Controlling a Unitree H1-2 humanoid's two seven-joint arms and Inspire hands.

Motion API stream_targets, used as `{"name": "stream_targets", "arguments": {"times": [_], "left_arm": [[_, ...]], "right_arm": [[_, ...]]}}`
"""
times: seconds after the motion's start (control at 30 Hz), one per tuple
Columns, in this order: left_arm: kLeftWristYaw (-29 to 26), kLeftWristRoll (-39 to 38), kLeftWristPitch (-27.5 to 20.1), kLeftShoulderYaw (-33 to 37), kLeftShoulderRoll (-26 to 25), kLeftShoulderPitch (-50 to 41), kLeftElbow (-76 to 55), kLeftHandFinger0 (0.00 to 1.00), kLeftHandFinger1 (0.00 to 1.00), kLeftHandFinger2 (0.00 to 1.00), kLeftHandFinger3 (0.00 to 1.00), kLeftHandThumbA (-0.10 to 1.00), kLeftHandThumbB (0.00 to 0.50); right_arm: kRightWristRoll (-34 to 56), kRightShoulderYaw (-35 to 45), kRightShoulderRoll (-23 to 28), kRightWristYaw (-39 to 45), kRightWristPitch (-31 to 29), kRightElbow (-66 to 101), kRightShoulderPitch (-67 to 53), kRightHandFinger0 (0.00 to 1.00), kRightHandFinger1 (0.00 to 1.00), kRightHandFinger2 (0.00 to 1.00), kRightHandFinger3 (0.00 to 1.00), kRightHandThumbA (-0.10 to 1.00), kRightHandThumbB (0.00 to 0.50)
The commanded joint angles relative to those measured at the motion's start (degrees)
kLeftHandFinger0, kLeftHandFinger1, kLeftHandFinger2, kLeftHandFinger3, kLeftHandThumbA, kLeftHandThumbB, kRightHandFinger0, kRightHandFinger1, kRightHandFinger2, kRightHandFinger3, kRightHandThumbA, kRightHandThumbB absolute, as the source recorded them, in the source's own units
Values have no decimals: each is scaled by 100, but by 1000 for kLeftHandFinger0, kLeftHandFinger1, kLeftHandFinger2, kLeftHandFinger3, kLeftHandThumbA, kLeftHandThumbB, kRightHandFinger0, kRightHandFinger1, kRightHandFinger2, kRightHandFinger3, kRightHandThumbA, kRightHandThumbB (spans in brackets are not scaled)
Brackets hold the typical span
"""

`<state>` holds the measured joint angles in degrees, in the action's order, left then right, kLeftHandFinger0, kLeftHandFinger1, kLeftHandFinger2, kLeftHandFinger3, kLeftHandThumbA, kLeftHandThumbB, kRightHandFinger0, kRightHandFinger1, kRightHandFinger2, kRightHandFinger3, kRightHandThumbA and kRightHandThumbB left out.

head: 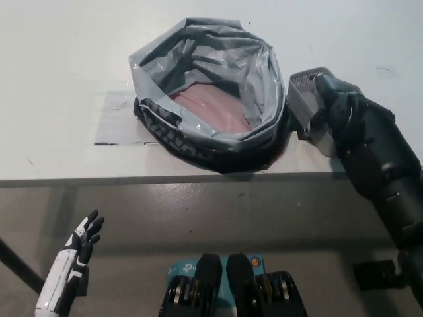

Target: Use the right hand to pick up a small rectangular container and put it into a plastic bag and lift the bag

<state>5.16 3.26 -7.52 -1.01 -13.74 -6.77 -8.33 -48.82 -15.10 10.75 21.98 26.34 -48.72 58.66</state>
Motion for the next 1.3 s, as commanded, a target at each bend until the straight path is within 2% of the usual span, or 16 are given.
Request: {"name": "stream_targets", "arguments": {"times": [0.0, 0.1, 0.13, 0.2, 0.23, 0.27, 0.3, 0.37, 0.4, 0.5, 0.73, 0.8, 0.9, 0.97, 1.07, 1.27], "left_arm": [[8, 50, -200, -43, -71, 66, -159, 1000, 1000, 1000, 1000, 1000, 125], [10, 33, -227, -46, -71, 94, -138, 1000, 1000, 1000, 1000, 1000, 115], [8, 42, -233, -46, -74, 103, -131, 1000, 1000, 1000, 1000, 1000, 113], [12, 31, -254, -46, -71, 110, -124, 1000, 1000, 1000, 1000, 1000, 111], [8, 39, -248, -47, -71, 119, -124, 1000, 1000, 1000, 1000, 1000, 111], [5, 55, -228, -47, -74, 125, -134, 1000, 1000, 1000, 1000, 1000, 119], [3, 73, -203, -47, -80, 135, -150, 1000, 1000, 1000, 1000, 1000, 124], [1, 71, -197, -50, -77, 144, -153, 1000, 1000, 1000, 1000, 1000, 124], [4, 62, -200, -54, -80, 147, -151, 1000, 1000, 1000, 1000, 1000, 127], [5, 38, -258, -74, -94, 133, -121, 1000, 1000, 1000, 1000, 1000, 132], [4, 83, -275, -79, -110, 178, -85, 1000, 1000, 1000, 1000, 1000, 114], [13, 94, -253, -71, -113, 178, -87, 1000, 1000, 1000, 1000, 1000, 116], [26, 65, -244, -70, -106, 143, -86, 1000, 1000, 1000, 1000, 1000, 123], [25, 58, -264, -74, -105, 111, -89, 1000, 1000, 1000, 1000, 1000, 107], [29, 55, -258, -76, -108, 40, -98, 1000, 1000, 1000, 1000, 1000, 103], [9, 22, -308, -109, -106, -43, -31, 1000, 1000, 1000, 1000, 1000, 109]], "right_arm": [[344, -186, 74, 1221, 59, -566, 251, 1000, 1000, 1000, 1000, 835, 343], [349, 12, 55, 888, 59, -377, 117, 720, 942, 1000, 1000, 548, 361], [353, 38, 55, 710, 59, -299, 69, 537, 702, 883, 1000, 471, 382], [233, -51, 63, 445, 59, -234, 25, 482, 633, 777, 1000, 428, 366], [209, -46, 57, 408, 59, -234, 33, 300, 460, 615, 1000, 403, 361], [165, -68, 52, 303, 59, -229, 31, 360, 644, 816, 1000, 373, 372], [115, -199, 67, 36, 59, -201, 18, 1000, 1000, 1000, 925, 309, 366], [125, -285, 88, -181, 52, -163, -2, 1000, 1000, 1000, 872, 238, 348], [177, -240, 75, -380, 48, -148, -18, 461, 518, 665, 977, 85, 300], [288, -140, 40, -919, -94, -157, -77, 32, 198, 347, 1000, 18, 199], [840, 313, 15, -1542, -370, -214, -42, 59, 257, 334, 991, -48, 224], [1097, 573, 32, -1642, -519, -87, -96, 62, 278, 317, 543, -99, 223], [1603, 1080, 34, -1761, -800, 7, -146, 44, 347, 440, 296, -64, 221], [1919, 1428, 0, -1749, -792, 89, -151, 138, 433, 526, 364, -6, 225], [2303, 1851, -47, -1759, -849, 76, -133, 2, 361, 607, 550, 49, 227], [3239, 2727, -82, -1660, -1288, 183, 31, 76, 509, 816, 632, 53, 277]]}}
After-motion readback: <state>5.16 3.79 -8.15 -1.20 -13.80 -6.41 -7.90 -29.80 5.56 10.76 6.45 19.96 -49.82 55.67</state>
